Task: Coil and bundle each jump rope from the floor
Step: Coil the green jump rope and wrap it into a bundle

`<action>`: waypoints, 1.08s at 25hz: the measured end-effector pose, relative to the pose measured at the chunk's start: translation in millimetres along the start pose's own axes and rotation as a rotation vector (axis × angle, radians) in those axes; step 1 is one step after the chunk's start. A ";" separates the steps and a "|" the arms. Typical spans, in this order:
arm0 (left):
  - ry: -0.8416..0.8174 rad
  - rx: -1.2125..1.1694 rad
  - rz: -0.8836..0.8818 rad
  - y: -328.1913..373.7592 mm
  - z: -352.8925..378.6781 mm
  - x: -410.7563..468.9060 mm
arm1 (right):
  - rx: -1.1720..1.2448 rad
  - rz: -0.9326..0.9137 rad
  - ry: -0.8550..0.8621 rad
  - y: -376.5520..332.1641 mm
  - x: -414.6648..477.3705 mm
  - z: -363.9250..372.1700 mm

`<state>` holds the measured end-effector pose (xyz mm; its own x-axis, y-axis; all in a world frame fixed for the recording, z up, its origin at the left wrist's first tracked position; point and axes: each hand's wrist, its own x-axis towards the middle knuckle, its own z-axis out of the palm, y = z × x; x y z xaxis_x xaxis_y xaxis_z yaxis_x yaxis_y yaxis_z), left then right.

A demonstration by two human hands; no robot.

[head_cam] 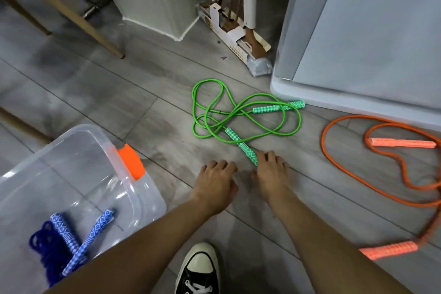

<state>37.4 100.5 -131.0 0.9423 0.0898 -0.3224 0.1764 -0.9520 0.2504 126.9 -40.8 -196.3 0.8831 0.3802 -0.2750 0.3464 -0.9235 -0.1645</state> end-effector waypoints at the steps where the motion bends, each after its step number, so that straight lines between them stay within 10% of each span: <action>1: -0.004 -0.008 0.002 -0.7 -2.4 -2.3 | -0.010 -0.004 -0.007 -1.0 -0.1 4.5; 10: -0.059 0.024 -0.100 5.4 -39.7 -38.4 | 0.507 -0.199 -0.497 14.5 -34.6 -90.5; 16: 0.045 -0.013 0.010 32.9 -120.4 -67.8 | 0.856 -0.011 -0.427 18.0 -84.8 -243.6; 21: 0.001 -0.571 0.257 99.1 -219.1 -107.5 | 1.100 0.001 0.029 9.8 -147.9 -340.5; 27: 0.168 -1.240 0.177 163.0 -301.7 -151.5 | 1.244 -0.137 -0.220 -9.4 -225.7 -361.6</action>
<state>9.2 20.0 234.1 0.9886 0.1124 -0.1004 0.1065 -0.0498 0.9931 38.7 -136.0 209.9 0.7514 0.5791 -0.3162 -0.2043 -0.2514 -0.9461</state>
